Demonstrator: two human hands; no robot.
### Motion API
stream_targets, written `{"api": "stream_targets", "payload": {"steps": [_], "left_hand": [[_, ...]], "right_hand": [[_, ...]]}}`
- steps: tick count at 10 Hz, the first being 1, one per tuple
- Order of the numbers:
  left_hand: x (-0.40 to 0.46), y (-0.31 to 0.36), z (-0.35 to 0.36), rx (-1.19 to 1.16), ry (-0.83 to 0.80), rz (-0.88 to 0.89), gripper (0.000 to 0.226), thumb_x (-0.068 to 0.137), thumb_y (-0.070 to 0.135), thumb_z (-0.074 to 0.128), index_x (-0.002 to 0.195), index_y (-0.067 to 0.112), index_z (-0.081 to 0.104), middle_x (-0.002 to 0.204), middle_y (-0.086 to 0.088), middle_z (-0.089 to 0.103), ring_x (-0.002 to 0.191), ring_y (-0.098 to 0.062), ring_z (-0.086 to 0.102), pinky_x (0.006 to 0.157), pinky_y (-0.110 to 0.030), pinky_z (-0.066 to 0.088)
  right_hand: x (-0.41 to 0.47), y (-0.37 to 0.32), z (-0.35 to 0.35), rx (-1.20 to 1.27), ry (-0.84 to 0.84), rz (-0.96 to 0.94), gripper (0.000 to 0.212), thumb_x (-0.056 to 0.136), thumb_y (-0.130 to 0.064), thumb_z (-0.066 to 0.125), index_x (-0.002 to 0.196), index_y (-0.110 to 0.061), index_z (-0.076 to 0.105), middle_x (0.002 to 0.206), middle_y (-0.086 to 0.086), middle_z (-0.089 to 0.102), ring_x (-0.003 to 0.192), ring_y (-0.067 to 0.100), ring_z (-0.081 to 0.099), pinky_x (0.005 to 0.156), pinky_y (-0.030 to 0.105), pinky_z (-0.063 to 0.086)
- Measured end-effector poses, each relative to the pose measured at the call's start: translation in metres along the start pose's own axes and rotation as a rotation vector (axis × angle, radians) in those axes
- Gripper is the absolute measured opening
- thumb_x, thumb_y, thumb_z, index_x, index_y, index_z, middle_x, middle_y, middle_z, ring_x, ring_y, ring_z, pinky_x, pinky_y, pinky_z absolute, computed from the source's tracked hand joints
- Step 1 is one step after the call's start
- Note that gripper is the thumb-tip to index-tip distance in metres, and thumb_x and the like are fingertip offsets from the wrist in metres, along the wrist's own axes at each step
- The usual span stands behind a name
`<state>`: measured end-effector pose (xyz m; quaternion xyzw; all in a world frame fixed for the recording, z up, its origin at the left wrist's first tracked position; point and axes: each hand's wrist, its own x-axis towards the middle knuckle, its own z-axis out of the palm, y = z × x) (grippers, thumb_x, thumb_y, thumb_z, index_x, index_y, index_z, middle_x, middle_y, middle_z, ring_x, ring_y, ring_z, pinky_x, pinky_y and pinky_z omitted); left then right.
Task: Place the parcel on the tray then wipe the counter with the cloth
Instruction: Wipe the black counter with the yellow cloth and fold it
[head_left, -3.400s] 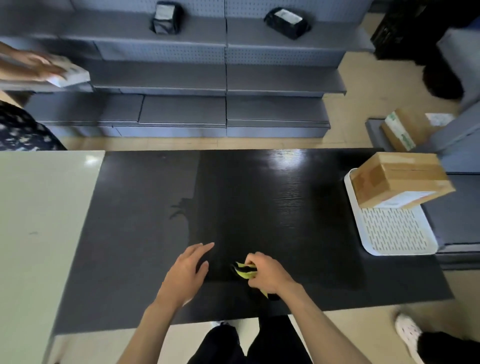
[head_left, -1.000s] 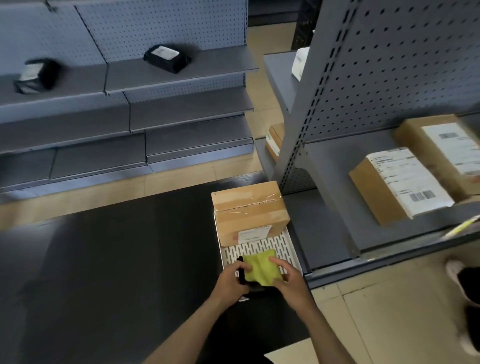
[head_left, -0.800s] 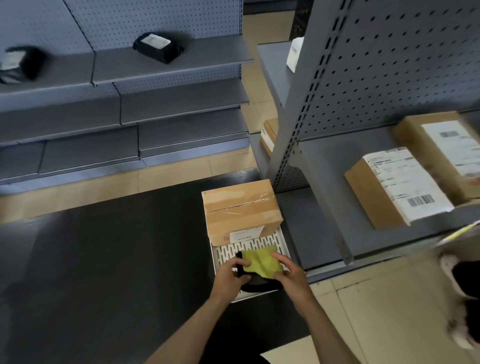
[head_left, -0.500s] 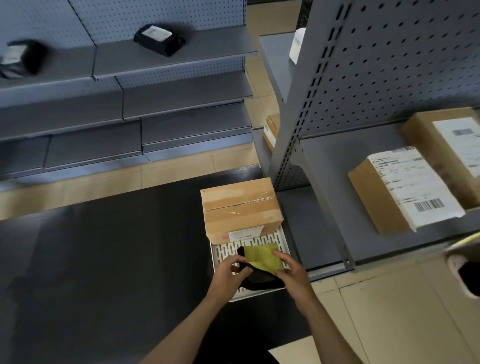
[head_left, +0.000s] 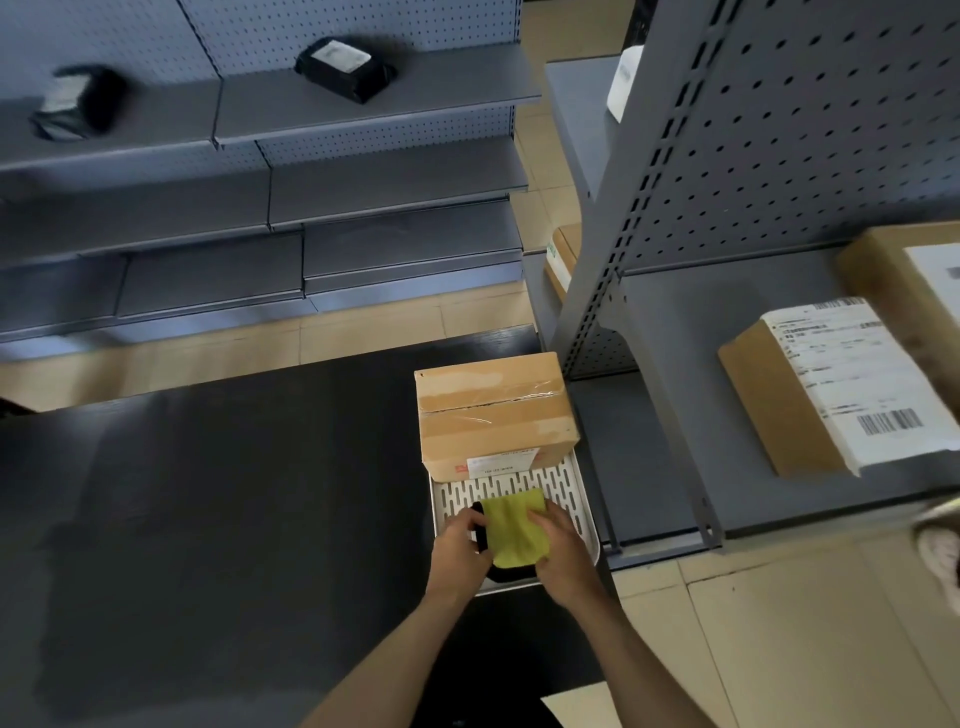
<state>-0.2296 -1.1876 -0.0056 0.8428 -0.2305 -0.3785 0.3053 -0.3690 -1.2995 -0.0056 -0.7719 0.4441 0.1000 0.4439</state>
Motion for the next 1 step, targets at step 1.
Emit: {"api": "stream_targets", "payload": {"steps": [1], "left_hand": [[-0.0082,-0.0050,0.0055,0.264,0.060,0.149,0.043,0.084,0.011,0.073,0.123,0.021,0.059,0.139,0.000,0.048,0.125,-0.020,0.054,0.102,-0.030,0.052]], "right_hand": [[-0.0063,0.0010,0.0071,-0.216,0.089,-0.043,0.073,0.092,0.003,0.059,0.158,-0.022,0.041,0.174,-0.003,0.015,0.155,0.025,0.024,0.124,0.041,0.035]]}}
